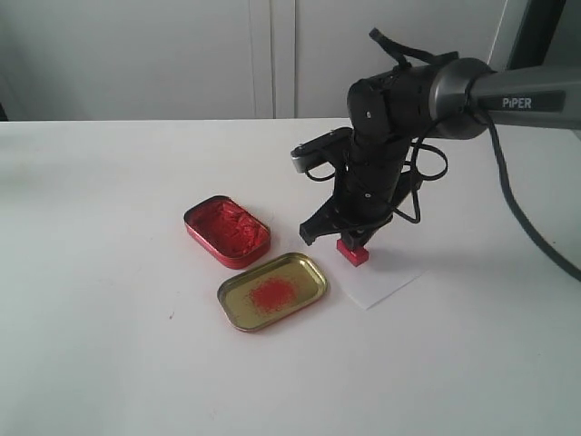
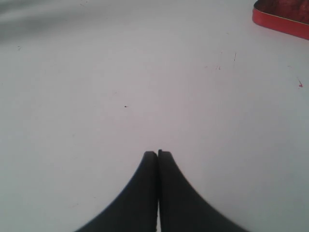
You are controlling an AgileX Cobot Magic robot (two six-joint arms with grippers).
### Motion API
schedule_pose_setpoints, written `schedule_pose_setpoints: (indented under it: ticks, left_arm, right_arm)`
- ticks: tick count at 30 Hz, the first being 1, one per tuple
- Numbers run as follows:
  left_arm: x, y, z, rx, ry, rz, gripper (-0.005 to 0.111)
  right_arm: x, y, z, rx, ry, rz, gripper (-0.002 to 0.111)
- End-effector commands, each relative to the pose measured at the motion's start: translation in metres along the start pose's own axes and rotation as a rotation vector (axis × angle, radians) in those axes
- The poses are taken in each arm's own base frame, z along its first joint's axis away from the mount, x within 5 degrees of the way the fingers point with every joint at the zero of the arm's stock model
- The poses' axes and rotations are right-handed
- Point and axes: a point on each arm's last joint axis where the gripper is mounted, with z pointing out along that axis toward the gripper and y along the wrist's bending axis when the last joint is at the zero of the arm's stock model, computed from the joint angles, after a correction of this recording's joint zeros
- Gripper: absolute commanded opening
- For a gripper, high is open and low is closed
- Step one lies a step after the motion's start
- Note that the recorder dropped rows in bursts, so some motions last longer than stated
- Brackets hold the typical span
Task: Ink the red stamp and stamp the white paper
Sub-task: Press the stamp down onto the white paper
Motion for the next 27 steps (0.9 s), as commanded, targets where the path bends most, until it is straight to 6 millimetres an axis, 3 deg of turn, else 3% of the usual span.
schedule_pose_setpoints:
  ticks: [1, 9, 19, 27]
  left_arm:
    - [0.001, 0.000, 0.000, -0.002, -0.002, -0.010, 0.000]
    - [0.001, 0.000, 0.000, -0.002, -0.002, -0.010, 0.000]
    - [0.001, 0.000, 0.000, -0.002, -0.002, -0.010, 0.000]
    - [0.001, 0.000, 0.000, -0.002, -0.002, -0.010, 0.000]
  right_arm:
    - [-0.002, -0.001, 0.004, 0.005, -0.017, 0.007, 0.000]
    - [-0.002, -0.001, 0.007, 0.005, -0.019, 0.007, 0.000]
    - [0.012, 0.002, 0.059, -0.010, 0.151, 0.001, 0.000]
    - [0.022, 0.004, 0.080, -0.017, 0.242, -0.001, 0.000]
